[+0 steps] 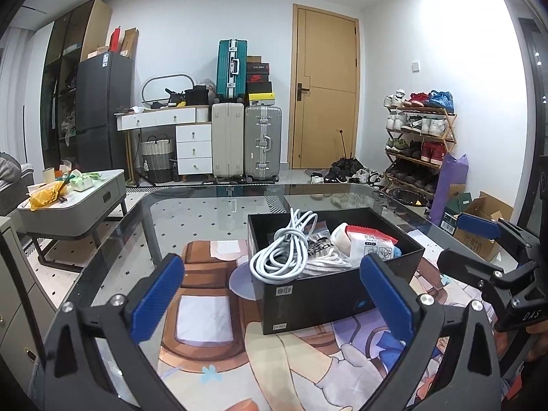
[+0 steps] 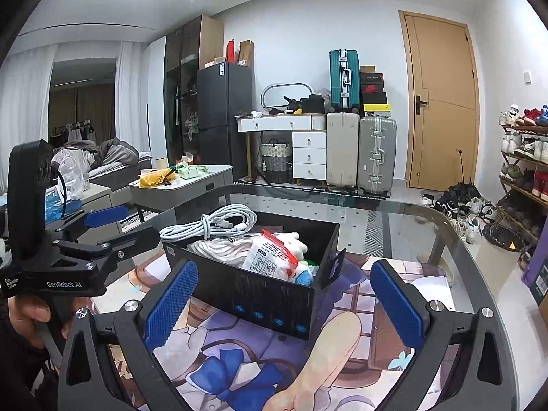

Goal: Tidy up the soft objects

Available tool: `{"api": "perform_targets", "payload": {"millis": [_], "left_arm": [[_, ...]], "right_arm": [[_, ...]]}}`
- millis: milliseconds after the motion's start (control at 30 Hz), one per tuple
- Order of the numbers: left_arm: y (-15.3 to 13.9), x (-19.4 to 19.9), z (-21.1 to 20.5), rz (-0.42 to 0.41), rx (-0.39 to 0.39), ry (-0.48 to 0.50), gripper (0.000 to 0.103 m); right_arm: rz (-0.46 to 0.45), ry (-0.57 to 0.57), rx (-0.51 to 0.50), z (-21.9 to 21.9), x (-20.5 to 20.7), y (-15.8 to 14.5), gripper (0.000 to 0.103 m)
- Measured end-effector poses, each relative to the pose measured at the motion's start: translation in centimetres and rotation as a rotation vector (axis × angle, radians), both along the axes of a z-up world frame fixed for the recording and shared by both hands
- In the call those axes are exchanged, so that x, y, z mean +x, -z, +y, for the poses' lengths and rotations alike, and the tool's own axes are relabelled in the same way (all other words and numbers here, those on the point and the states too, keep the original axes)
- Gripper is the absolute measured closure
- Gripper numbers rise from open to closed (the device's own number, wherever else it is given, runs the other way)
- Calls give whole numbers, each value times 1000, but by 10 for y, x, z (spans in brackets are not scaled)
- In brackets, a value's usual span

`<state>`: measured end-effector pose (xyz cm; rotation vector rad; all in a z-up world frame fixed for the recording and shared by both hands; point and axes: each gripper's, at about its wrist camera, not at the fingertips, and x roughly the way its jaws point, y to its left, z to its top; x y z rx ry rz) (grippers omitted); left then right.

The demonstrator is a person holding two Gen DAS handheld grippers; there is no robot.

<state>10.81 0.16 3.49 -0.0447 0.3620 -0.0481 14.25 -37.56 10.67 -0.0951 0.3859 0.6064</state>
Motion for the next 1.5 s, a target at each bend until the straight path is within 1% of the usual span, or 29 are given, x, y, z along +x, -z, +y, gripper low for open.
{"api": "perform_targets", "payload": {"millis": [167, 400, 1500], "left_arm": [[-2, -1, 2, -6, -16, -9, 0], [-2, -4, -3, -18, 10, -4, 0], [-1, -5, -2, -19, -3, -9, 0]], "right_arm": [[0, -1, -1, 0, 1, 0, 0], [-1, -3, 1, 0, 1, 0, 0], [-2, -4, 2, 0, 2, 1, 0]]}}
